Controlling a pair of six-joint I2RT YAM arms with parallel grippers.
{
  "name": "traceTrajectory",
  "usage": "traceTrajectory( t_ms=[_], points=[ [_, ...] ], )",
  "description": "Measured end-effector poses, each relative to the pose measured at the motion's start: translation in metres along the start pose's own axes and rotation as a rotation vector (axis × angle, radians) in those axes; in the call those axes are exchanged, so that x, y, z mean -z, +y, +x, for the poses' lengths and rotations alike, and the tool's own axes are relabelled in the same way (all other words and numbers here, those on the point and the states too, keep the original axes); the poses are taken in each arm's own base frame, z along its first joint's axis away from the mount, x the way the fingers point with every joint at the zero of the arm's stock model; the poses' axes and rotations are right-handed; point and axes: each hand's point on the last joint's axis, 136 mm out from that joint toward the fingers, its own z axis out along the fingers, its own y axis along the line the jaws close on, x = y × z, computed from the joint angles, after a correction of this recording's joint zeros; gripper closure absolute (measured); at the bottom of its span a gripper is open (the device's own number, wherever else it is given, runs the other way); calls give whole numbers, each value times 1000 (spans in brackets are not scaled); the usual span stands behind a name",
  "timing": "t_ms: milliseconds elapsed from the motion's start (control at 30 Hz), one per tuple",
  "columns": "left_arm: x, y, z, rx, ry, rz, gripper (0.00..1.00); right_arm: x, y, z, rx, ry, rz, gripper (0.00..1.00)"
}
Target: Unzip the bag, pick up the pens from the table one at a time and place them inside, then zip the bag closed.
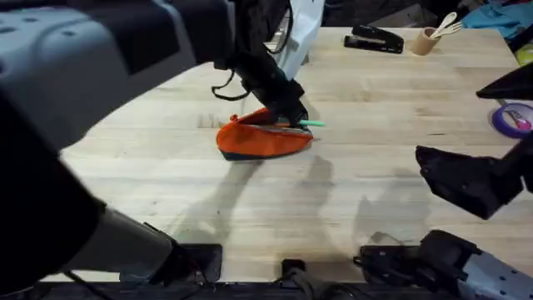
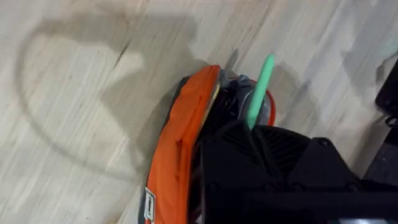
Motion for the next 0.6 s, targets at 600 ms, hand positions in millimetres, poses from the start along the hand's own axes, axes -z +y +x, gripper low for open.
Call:
traceTrajectory(
  t_ms=[600],
  points=[
    [-4,24,41,50,198,-144,957,0,0,0,0,0,0,3]
  ],
)
